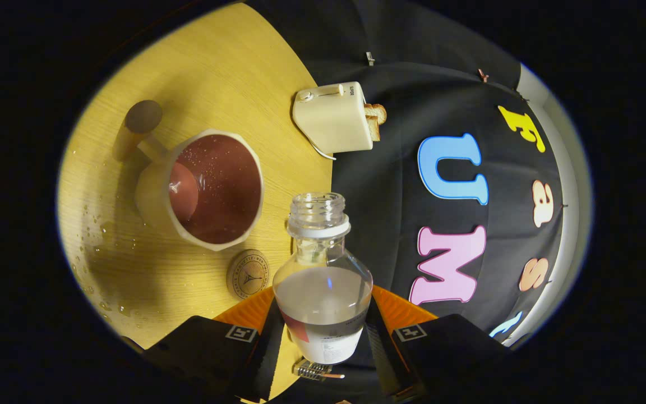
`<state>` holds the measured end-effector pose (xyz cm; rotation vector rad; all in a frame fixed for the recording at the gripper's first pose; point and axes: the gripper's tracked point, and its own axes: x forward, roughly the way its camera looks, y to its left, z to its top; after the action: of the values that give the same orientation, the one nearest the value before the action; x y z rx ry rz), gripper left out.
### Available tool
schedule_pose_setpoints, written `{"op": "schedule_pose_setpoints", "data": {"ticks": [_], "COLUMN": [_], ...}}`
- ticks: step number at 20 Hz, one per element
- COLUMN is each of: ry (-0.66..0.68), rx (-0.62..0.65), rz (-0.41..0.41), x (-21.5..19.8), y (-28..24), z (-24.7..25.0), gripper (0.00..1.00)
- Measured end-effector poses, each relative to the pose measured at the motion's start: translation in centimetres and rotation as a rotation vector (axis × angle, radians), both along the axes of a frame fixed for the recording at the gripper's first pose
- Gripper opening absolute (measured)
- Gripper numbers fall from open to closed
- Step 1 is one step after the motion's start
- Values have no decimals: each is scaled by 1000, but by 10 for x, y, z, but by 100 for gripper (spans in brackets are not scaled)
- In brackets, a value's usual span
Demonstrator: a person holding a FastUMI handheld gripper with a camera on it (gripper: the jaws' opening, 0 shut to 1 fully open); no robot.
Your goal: Take the bottle from table, then pour the juice into the cup, finally place the bottle on the coaster
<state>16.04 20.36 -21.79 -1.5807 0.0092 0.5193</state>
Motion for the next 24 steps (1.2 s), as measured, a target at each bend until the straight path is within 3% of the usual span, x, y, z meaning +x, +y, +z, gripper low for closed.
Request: {"op": "schedule_pose_setpoints", "data": {"ticks": [9,24], "ry": [-57,-118], "rx": [-159,-305], "rz": [149,241], "x": [4,15], "y": [14,6], "z": [1,-6], "gripper": [73,73]}}
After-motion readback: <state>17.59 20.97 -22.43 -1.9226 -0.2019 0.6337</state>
